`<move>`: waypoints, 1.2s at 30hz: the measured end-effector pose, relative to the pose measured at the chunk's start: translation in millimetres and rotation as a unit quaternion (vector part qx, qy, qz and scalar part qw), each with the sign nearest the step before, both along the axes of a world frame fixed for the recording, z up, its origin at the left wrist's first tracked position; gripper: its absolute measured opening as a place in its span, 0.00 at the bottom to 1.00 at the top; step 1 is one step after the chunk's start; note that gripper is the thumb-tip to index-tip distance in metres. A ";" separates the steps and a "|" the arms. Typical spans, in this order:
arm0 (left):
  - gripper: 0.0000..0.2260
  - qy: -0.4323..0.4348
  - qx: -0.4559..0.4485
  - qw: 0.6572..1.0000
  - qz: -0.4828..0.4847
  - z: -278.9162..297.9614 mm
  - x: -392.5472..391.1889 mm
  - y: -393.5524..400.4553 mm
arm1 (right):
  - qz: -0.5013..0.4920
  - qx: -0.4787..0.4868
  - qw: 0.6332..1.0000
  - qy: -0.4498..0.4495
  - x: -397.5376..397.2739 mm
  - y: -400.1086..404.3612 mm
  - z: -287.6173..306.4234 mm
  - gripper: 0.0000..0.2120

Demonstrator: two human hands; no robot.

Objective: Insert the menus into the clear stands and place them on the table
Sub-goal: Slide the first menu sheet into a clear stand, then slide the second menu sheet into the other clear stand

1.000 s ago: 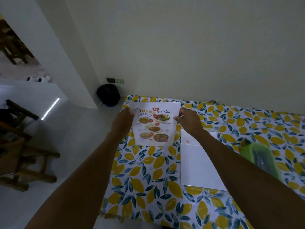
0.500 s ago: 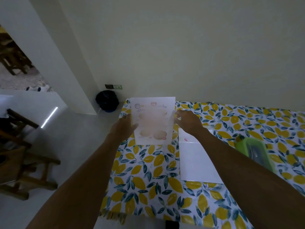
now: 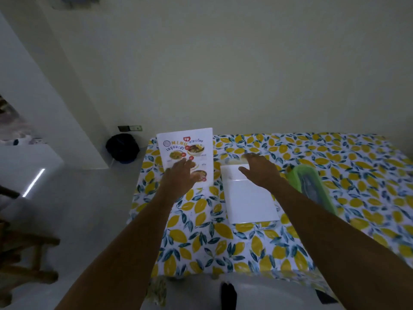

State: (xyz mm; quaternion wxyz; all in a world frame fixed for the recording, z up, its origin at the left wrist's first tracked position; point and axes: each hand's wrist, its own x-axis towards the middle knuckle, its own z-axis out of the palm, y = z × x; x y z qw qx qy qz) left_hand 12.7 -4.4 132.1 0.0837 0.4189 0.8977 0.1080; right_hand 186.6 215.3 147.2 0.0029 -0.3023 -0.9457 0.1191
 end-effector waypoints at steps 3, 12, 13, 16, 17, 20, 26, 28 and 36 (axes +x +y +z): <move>0.33 -0.013 -0.008 0.999 -0.031 -8.3 32.3 18.9 | -0.032 -0.001 0.999 -0.011 37.4 5.6 -3.4 0.28; 0.34 -0.036 -0.060 0.994 -0.089 -38.5 99.2 70.6 | -0.083 -0.029 0.996 -0.019 109.6 41.3 -29.3 0.28; 0.34 -0.038 -0.066 0.993 -0.087 -43.0 102.7 75.8 | -0.083 -0.033 0.996 -0.022 113.0 46.3 -35.2 0.28; 0.34 -0.037 -0.078 0.994 -0.074 -59.3 108.3 90.5 | -0.073 -0.054 0.995 -0.034 115.0 59.8 -57.2 0.29; 0.34 -0.043 -0.082 0.994 -0.066 -66.7 109.3 94.8 | -0.066 -0.064 0.995 -0.040 113.9 65.0 -67.1 0.29; 0.34 -0.061 -0.106 0.992 -0.033 -89.2 114.2 105.4 | -0.033 -0.081 0.995 -0.055 109.9 78.2 -94.2 0.27; 0.34 -0.130 -0.112 0.983 0.062 -137.0 123.9 123.7 | 0.002 -0.148 0.984 -0.103 107.2 99.7 -154.0 0.27; 0.34 -0.159 -0.115 0.976 0.096 -150.8 128.4 126.8 | -0.010 -0.182 0.977 -0.114 108.7 101.8 -171.0 0.27; 0.25 -0.161 -0.062 0.968 0.180 -168.5 146.1 139.5 | -0.090 -0.283 0.954 -0.053 96.5 107.9 -185.5 0.25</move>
